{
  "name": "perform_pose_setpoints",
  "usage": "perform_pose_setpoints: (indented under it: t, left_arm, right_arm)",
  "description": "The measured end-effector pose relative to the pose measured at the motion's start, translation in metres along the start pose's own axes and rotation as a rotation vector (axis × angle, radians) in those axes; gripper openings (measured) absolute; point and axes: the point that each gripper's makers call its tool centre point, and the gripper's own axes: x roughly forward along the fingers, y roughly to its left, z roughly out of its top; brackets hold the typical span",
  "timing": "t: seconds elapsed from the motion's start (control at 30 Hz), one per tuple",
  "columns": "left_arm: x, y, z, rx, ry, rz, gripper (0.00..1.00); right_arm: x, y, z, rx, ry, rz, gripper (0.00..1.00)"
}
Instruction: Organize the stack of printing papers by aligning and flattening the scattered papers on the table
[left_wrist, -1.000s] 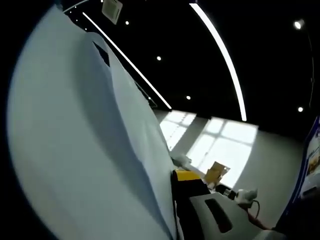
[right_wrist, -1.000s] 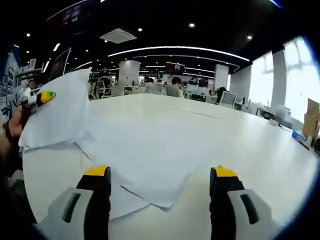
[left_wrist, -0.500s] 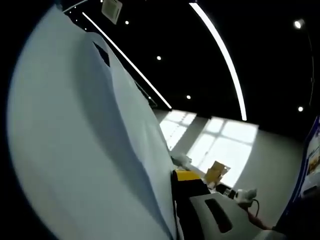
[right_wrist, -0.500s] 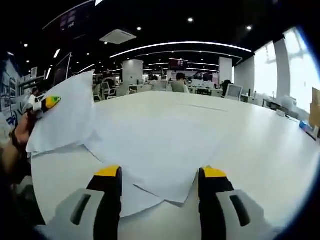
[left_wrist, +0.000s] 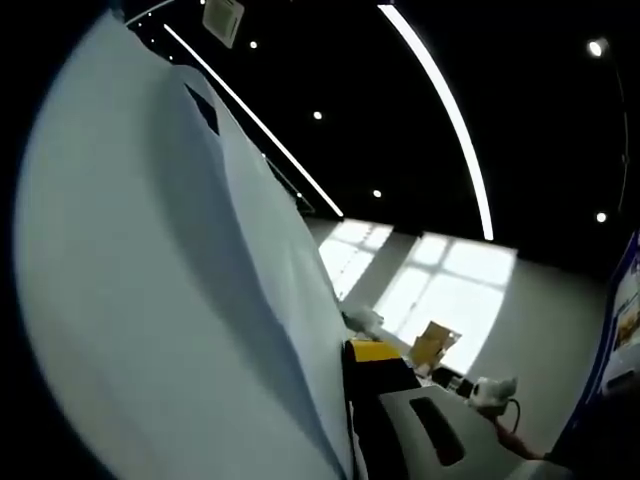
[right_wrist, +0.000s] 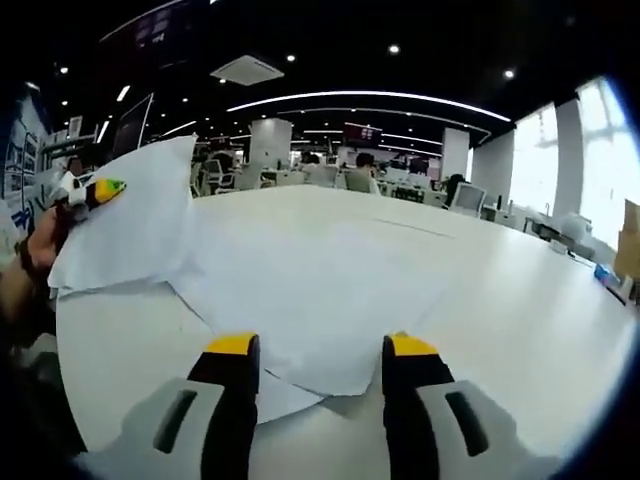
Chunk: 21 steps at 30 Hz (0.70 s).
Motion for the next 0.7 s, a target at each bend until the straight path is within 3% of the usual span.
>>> perform_pose_setpoints:
  t: [0.1, 0.27, 0.37, 0.7]
  left_arm:
    - [0.000, 0.000, 0.000, 0.000, -0.001, 0.000, 0.07]
    - [0.000, 0.000, 0.000, 0.001, -0.001, -0.001, 0.07]
    - [0.000, 0.001, 0.001, 0.001, -0.002, -0.002, 0.07]
    - [-0.001, 0.002, 0.002, 0.000, -0.004, -0.001, 0.07]
  right_arm:
    - [-0.001, -0.006, 0.000, -0.030, 0.001, -0.015, 0.31]
    - [-0.002, -0.007, 0.001, -0.064, -0.004, -0.028, 0.26]
    - [-0.003, -0.009, 0.003, -0.083, -0.013, -0.034, 0.15]
    - [-0.010, -0.007, 0.013, -0.052, -0.076, -0.005, 0.04]
